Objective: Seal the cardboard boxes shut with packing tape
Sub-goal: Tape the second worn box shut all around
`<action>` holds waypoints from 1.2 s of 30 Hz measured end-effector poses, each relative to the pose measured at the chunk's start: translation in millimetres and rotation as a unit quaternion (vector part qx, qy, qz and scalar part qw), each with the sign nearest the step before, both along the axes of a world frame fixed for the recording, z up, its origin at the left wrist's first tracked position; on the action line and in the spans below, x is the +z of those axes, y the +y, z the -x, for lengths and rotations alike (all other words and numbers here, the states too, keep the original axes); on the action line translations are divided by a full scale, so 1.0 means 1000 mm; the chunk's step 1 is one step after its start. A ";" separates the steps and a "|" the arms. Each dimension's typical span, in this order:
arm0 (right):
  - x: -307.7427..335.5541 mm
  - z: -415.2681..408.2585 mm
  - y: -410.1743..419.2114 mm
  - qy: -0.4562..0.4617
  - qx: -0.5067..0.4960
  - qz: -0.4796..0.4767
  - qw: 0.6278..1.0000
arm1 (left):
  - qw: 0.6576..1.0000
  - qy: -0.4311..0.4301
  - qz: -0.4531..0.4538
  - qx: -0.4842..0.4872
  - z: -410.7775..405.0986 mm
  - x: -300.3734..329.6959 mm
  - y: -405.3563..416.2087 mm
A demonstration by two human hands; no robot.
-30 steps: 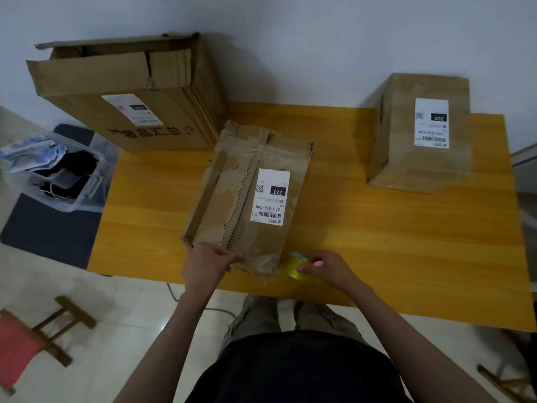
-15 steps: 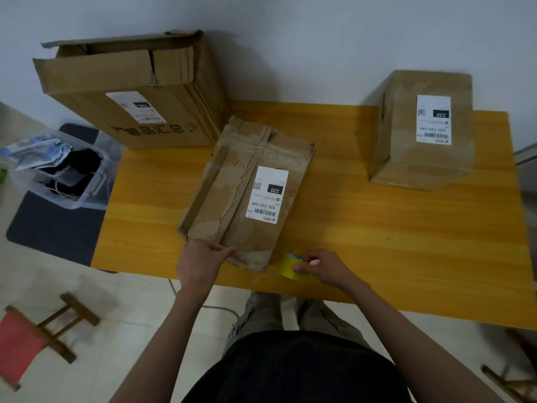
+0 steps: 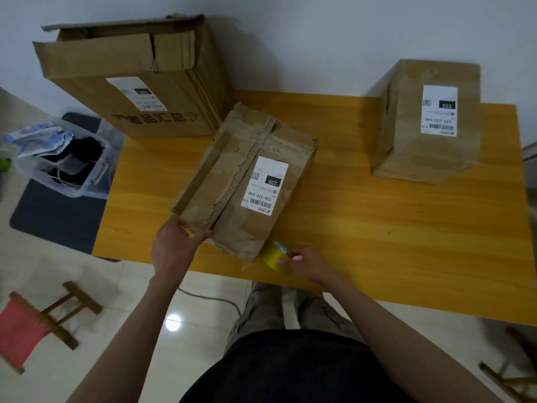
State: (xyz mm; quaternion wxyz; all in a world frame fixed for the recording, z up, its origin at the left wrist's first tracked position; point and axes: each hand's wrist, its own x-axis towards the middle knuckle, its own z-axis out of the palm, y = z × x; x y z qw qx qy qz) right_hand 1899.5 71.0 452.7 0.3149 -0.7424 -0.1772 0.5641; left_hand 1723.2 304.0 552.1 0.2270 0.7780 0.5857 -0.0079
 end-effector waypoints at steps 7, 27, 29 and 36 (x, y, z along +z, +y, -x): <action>0.012 0.001 0.007 0.003 -0.002 0.010 1.000 | 0.924 -0.160 0.290 0.191 0.006 -0.028 -0.082; 0.018 -0.023 -0.022 -0.017 -0.099 -0.018 0.995 | 0.785 -0.232 0.522 0.241 -0.058 -0.026 -0.095; 0.016 -0.037 -0.028 -0.051 -0.114 -0.014 0.992 | 0.854 -0.119 0.493 0.116 -0.064 -0.006 -0.086; 0.015 -0.056 -0.027 -0.013 -0.102 0.006 0.995 | 0.990 -0.132 0.016 -0.034 -0.066 0.016 0.006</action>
